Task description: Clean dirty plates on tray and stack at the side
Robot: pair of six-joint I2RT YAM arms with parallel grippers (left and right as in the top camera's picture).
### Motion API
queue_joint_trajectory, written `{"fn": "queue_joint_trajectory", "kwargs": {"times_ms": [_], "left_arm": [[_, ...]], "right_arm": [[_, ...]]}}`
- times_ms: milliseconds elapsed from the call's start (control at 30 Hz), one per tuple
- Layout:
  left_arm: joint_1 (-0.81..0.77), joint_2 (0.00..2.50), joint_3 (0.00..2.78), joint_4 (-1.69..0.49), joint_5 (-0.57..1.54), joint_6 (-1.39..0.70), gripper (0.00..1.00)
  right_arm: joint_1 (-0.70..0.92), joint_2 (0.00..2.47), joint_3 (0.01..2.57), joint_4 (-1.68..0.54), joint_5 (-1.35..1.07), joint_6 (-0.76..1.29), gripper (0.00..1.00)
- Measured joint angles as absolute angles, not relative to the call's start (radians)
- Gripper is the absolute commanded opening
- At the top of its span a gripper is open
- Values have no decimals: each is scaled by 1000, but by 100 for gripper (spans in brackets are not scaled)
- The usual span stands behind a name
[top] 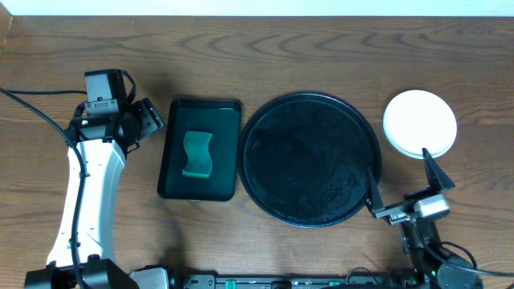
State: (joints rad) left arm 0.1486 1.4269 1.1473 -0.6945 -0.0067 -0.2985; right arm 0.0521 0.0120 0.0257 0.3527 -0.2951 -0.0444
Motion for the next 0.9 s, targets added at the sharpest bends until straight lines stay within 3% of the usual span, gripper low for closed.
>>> {"fn": "queue_joint_trajectory", "kwargs": {"times_ms": [233,533,900], "left_arm": [[149,1427,1147,-694,-7,-299,79],[149,1427,1147,-694,-7,-298,80],[149,1427,1147,-694,-7,-299,80]], "right_arm": [[52,12,7,256,-263,-45,99],[52,11,7,-33,-178,-33,99],[52,11,7,-68,-3,76,99]]}}
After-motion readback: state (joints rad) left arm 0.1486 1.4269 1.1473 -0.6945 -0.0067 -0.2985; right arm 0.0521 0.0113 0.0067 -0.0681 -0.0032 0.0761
